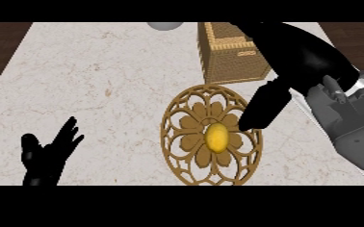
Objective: Pick the lemon from the placemat and place it in the basket
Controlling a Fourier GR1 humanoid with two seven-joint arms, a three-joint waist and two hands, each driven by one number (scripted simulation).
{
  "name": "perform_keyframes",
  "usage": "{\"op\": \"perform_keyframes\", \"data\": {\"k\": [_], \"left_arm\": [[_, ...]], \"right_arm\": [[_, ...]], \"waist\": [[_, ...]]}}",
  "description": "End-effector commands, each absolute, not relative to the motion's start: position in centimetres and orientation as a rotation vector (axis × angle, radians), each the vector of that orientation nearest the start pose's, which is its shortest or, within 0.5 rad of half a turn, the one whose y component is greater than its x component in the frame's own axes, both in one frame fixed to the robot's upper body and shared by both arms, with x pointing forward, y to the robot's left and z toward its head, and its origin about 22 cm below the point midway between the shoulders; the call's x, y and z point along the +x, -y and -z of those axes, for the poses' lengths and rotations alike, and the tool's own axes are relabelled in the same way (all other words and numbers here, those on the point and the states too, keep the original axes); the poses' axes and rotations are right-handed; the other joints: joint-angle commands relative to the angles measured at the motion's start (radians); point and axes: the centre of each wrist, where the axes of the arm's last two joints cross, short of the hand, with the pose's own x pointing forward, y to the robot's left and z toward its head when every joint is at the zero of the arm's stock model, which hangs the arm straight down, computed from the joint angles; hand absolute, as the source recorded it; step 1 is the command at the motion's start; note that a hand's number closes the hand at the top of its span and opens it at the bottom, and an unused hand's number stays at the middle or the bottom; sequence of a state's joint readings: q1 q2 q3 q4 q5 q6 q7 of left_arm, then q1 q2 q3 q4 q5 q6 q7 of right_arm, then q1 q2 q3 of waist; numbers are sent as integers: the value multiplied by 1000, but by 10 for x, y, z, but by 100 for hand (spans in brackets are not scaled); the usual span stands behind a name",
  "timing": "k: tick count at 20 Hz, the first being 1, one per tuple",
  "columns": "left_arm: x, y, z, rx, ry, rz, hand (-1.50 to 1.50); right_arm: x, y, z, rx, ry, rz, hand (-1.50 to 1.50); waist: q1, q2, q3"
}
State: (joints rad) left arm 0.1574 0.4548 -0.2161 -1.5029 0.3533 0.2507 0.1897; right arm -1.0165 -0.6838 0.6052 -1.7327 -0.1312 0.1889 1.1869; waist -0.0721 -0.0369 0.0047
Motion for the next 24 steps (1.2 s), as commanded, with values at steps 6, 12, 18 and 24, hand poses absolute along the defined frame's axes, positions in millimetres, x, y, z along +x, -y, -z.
{"op": "perform_keyframes", "data": {"k": [6, 12, 18, 24], "left_arm": [[186, -304, 44, 179, 994, -9, 0], [181, -298, 53, 179, 1018, -5, 0], [182, -300, 51, 164, 1022, 7, 0], [181, -308, 48, 158, 1012, 24, 0]], "right_arm": [[259, 140, -295, -760, 971, -1077, -150], [254, 134, -256, -731, 986, -1038, -150], [254, 129, -218, -764, 956, -1033, -150], [256, 124, -187, -751, 900, -1033, -150]], "waist": [[25, 22, -7], [51, 30, -7], [62, 32, -7], [68, 33, -6]]}}
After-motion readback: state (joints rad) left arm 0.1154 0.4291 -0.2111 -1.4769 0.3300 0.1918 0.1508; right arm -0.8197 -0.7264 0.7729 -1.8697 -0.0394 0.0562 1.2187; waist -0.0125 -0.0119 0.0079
